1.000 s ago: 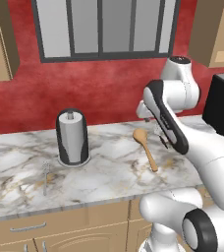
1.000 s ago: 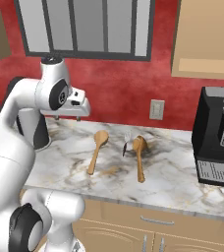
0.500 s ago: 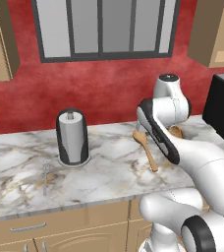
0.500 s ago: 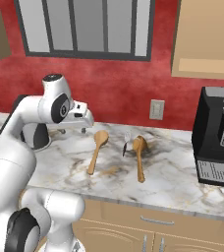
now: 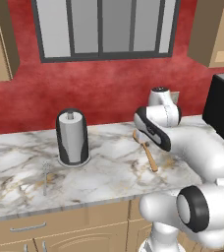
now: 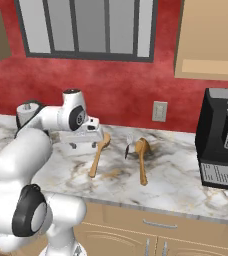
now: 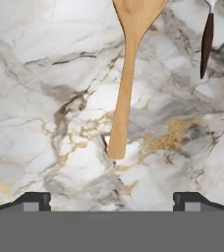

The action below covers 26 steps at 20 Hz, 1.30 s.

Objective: Organize the utensils by type. Pick up the wooden spoons from the counter and place them in the open cabinet. Then pick up the metallic utensils from the counter and place them in the open drawer.

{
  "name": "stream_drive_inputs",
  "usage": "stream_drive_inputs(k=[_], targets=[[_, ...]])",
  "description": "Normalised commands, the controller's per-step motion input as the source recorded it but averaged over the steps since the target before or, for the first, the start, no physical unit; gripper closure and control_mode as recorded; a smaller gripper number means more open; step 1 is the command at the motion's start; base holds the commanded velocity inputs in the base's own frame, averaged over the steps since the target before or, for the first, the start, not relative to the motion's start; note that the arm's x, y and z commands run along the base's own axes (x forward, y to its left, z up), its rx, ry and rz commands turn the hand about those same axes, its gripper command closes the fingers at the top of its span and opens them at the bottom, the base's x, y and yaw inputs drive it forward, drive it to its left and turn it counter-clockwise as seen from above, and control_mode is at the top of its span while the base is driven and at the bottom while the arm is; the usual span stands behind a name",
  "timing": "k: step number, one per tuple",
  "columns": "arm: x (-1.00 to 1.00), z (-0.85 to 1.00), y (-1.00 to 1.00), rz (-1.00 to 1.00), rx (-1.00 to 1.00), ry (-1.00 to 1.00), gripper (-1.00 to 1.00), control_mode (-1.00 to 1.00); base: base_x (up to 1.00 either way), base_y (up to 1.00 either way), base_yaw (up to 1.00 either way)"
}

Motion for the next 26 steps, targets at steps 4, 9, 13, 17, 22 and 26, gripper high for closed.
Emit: stream_drive_inputs(k=[4,9,13,17,22,26], targets=[[0.50,-0.51,-0.03,0.00,-0.03,0.08,-1.00,-1.00,0.00,0.00,0.00],[0.48,-0.36,0.00,0.00,-0.04,0.00,-1.00,-1.00,0.00,0.00,0.00],[0.49,-0.34,0.00,0.00,0.00,0.00,-1.00,-1.00,0.00,0.00,0.00],[0.45,-0.31,-0.01,0.00,0.00,0.00,-1.00,-1.00,0.00,0.00,0.00],[0.29,-0.27,-0.11,0.00,0.00,0.01,-1.00,-1.00,0.00,0.00,0.00],[0.28,-0.25,-0.12,0.00,0.00,0.03,-1.00,-1.00,0.00,0.00,0.00]])
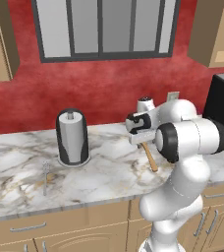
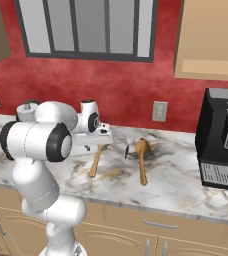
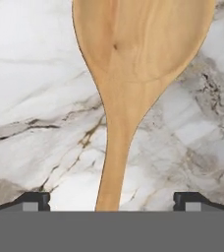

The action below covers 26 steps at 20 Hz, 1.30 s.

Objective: Organize the utensils by type. Pick up the wooden spoons from the counter and place them in the open cabinet. Then pick up the metallic utensils from the counter and place them in the open drawer.

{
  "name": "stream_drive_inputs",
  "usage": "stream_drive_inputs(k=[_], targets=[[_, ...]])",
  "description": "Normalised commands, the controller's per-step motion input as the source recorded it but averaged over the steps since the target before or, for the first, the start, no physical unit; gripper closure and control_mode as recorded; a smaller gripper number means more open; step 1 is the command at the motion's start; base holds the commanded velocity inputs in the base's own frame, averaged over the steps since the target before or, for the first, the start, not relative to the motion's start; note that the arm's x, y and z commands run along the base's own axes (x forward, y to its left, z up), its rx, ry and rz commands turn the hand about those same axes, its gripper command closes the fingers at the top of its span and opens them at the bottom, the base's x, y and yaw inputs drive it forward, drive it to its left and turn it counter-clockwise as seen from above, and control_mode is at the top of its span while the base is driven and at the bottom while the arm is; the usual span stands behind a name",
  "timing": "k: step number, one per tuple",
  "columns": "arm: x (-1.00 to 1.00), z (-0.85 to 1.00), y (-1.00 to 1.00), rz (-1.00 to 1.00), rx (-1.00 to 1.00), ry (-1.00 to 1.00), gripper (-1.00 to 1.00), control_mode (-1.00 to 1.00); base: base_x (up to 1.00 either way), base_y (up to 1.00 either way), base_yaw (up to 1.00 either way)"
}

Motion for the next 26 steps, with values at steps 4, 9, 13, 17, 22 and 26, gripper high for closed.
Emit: stream_drive_inputs(k=[4,9,13,17,22,26], targets=[[0.30,-0.28,-0.09,0.00,0.00,0.06,-1.00,-1.00,0.00,0.00,0.00],[0.27,-0.31,-0.05,0.00,0.00,0.10,-1.00,-1.00,0.00,0.00,0.00],[0.26,-0.29,0.00,0.00,0.00,0.07,-1.00,-1.00,0.00,0.00,0.00],[0.23,-0.25,0.00,0.00,0.02,0.10,-1.00,-1.00,0.00,0.00,0.00],[0.04,-0.23,0.00,0.00,0.01,0.08,1.00,-1.00,0.00,0.00,0.00],[-0.14,-0.30,0.00,-0.08,0.00,0.13,1.00,-1.00,0.00,0.00,0.00]])
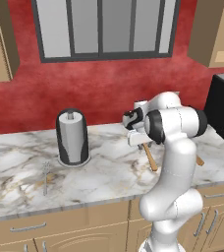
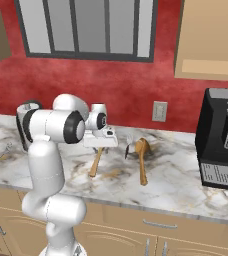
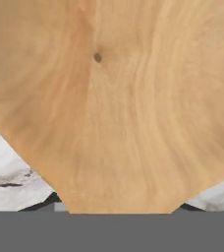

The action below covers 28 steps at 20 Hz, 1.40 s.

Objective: Organize the utensils by type. Pick up the wooden spoons from the counter and place them in the open cabinet. Then pick up the metallic utensils from the counter and place them in the open drawer.

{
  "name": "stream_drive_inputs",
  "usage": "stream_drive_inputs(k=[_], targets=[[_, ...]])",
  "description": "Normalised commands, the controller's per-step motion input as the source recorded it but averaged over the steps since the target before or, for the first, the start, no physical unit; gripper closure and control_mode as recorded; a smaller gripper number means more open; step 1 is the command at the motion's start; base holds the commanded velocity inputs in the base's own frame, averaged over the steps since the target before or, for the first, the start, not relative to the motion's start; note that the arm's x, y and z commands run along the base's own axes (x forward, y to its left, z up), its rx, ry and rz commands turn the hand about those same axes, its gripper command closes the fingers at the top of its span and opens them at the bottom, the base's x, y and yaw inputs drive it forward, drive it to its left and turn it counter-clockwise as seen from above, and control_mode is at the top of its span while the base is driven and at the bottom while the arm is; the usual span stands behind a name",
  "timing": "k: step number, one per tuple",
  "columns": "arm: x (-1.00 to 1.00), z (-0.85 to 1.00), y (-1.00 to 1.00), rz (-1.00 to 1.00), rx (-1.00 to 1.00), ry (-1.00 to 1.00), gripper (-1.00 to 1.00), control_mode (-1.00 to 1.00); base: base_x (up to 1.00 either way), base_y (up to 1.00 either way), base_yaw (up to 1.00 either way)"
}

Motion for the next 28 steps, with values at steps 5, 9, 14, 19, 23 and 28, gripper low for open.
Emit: stream_drive_inputs(k=[5,9,14,19,23,28], targets=[[-0.17,-0.23,0.00,-0.05,0.00,0.15,1.00,-1.00,0.00,0.00,0.00],[-0.10,0.03,0.00,0.00,0.00,0.10,1.00,-1.00,0.00,0.00,0.00],[-0.38,0.71,0.00,0.24,0.00,0.00,1.00,-1.00,0.00,0.00,0.00],[-0.53,0.76,0.07,0.39,-0.05,-0.03,1.00,-1.00,0.00,0.00,0.00],[-0.63,0.74,0.11,0.43,-0.08,-0.07,1.00,-1.00,0.00,0.00,0.00],[-0.59,0.71,0.11,0.41,-0.05,0.00,1.00,-1.00,0.00,0.00,0.00]])
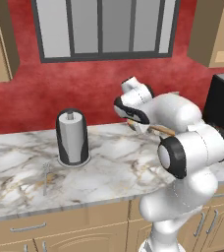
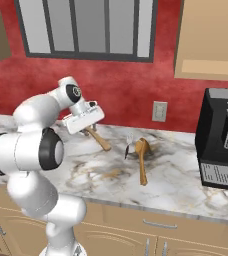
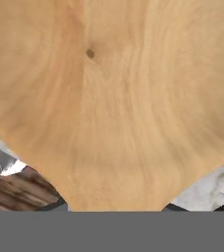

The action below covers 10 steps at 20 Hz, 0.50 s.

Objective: Organize the utensils by type. Pick up the wooden spoons from the counter and place them in the open cabinet. Then pick up the metallic utensils from the counter and place them in the open drawer.

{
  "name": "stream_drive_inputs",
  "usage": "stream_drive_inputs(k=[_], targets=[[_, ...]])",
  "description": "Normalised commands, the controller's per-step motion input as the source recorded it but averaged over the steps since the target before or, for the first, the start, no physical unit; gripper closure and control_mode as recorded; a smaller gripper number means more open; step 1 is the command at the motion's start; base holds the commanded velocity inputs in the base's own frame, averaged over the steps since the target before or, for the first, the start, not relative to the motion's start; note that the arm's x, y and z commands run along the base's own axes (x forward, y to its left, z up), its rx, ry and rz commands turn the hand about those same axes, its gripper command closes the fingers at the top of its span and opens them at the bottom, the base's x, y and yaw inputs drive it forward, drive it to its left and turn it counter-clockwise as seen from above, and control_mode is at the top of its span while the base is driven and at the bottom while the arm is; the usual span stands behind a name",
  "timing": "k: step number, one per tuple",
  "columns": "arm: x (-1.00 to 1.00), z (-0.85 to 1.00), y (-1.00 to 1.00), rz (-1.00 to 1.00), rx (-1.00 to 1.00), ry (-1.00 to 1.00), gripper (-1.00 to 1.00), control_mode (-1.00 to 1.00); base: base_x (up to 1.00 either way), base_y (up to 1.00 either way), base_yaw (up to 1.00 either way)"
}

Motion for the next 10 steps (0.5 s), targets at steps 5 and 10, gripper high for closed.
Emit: stream_drive_inputs(k=[5,10], targets=[[-0.61,0.58,0.10,0.40,-0.09,0.00,1.00,-1.00,0.00,0.00,0.00],[-0.64,0.47,0.14,0.32,-0.02,0.00,1.00,-1.00,0.00,0.00,0.00]])
